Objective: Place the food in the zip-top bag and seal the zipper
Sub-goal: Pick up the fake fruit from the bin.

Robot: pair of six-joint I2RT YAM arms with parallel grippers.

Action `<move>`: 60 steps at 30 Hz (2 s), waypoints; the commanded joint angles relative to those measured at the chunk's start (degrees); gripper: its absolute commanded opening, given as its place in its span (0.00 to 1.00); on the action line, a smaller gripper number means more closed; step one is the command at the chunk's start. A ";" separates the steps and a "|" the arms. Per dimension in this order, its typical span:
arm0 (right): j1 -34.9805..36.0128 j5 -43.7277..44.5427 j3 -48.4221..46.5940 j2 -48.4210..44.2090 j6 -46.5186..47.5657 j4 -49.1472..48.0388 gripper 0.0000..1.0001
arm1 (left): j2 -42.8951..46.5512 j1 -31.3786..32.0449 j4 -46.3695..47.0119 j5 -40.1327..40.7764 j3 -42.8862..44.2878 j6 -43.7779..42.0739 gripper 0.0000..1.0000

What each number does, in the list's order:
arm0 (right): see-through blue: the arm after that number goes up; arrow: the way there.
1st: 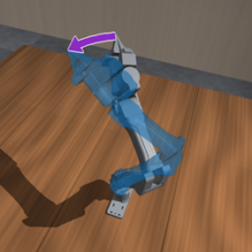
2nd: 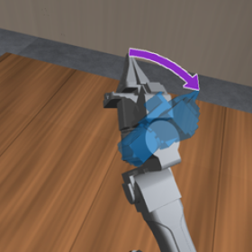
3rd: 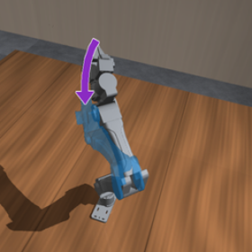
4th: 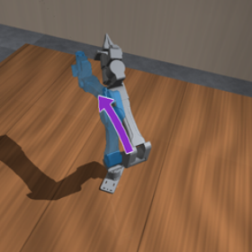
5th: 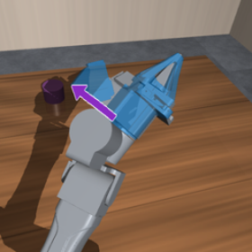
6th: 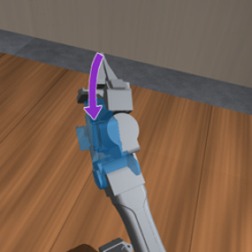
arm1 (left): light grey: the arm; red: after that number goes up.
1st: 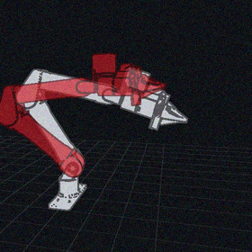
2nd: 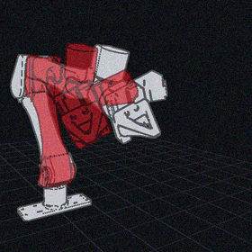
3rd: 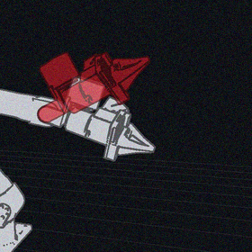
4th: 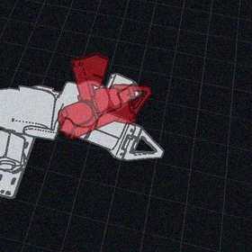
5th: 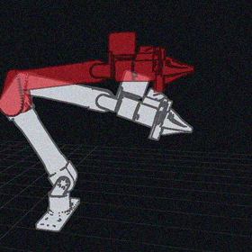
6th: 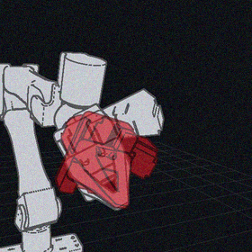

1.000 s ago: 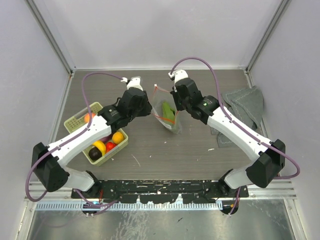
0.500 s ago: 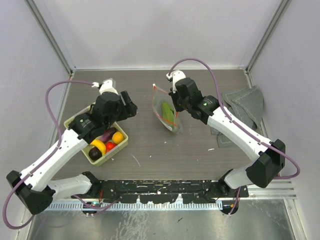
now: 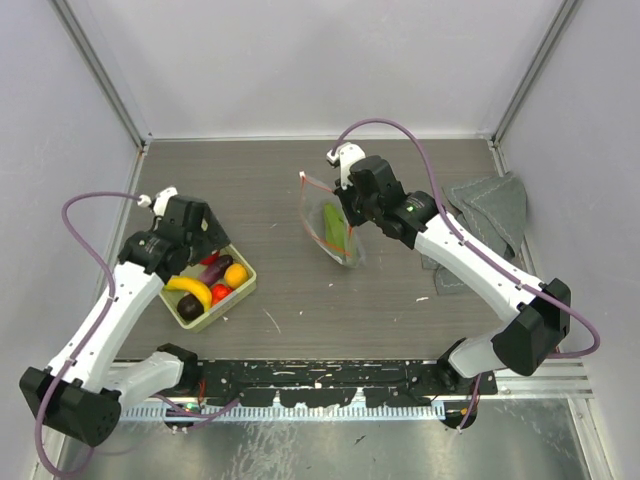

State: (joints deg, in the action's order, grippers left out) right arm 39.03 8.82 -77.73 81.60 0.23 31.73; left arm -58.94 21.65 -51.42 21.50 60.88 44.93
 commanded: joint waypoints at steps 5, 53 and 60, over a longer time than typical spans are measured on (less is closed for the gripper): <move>0.14 -2.75 -1.99 -1.97 2.91 -2.61 0.00 | -1.43 -8.28 -6.60 -1.03 -4.55 5.00 0.93; 0.16 -1.38 -0.26 -2.59 3.90 -4.05 0.00 | -6.57 -21.67 -2.32 -5.21 -7.70 3.00 0.19; 0.09 -1.48 0.02 -2.55 3.74 -4.55 0.00 | 4.23 -21.55 -0.66 -11.93 -5.94 2.45 0.07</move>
State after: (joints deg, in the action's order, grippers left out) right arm 39.03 7.16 -77.49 81.58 3.62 31.11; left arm -60.12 0.25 -53.19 13.96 52.38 48.42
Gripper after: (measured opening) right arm 0.031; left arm 0.408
